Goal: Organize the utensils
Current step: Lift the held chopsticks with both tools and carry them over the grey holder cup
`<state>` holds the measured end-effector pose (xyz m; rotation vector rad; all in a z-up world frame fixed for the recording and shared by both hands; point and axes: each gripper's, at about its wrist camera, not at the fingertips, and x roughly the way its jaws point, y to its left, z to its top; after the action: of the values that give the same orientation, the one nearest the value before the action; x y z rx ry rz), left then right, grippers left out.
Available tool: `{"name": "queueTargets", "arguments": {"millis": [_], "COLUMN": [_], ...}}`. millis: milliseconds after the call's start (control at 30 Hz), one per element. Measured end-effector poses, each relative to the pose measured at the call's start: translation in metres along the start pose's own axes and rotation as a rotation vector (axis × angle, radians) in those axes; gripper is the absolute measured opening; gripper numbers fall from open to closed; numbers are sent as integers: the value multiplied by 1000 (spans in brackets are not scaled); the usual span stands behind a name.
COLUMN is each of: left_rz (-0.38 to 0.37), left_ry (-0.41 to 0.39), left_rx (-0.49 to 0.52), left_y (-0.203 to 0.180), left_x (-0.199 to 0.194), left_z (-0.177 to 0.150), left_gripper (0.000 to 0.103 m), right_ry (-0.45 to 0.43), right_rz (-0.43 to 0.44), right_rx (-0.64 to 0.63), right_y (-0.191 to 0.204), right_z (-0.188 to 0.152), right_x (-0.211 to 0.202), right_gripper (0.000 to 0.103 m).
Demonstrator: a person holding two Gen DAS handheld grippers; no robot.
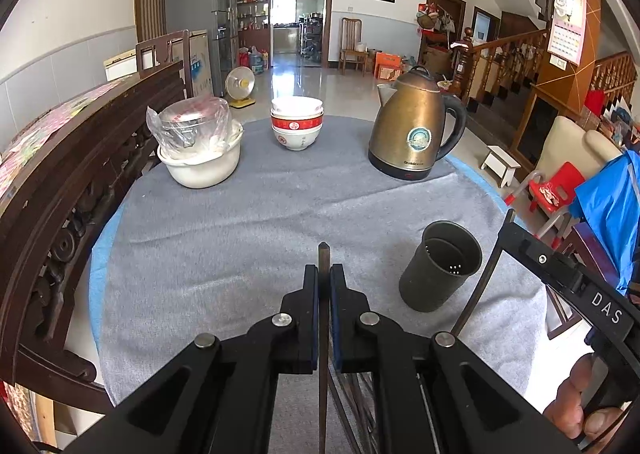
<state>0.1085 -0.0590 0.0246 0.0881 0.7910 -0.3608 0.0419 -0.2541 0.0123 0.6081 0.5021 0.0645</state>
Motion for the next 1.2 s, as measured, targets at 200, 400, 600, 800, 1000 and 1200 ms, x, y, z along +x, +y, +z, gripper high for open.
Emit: {"name": "queueTargets", "arguments": {"millis": [200, 400, 600, 800, 1000, 1200], "left_rz": [8, 12, 15, 24, 30, 35], "left_ry": [-13, -21, -30, -47, -65, -82], "left_rx": [17, 28, 30, 33, 33, 40], "left_y": [-9, -16, -19, -21, -23, -27], "left_x": [-6, -11, -15, -23, -32, -41], "left_z": [0, -1, -1, -2, -1, 0], "left_gripper": [6, 6, 6, 6, 6, 6], "right_ry": [-12, -29, -47, -67, -90, -113], "right_rz": [10, 19, 24, 31, 39, 44], "right_rx": [2, 4, -2, -13, -23, -29], "right_y": [-2, -2, 1, 5, 9, 12], "right_z": [0, 3, 5, 5, 7, 10], "right_x": [-8, -16, -26, -36, -47, -59], "right_gripper": [7, 8, 8, 8, 7, 8]}}
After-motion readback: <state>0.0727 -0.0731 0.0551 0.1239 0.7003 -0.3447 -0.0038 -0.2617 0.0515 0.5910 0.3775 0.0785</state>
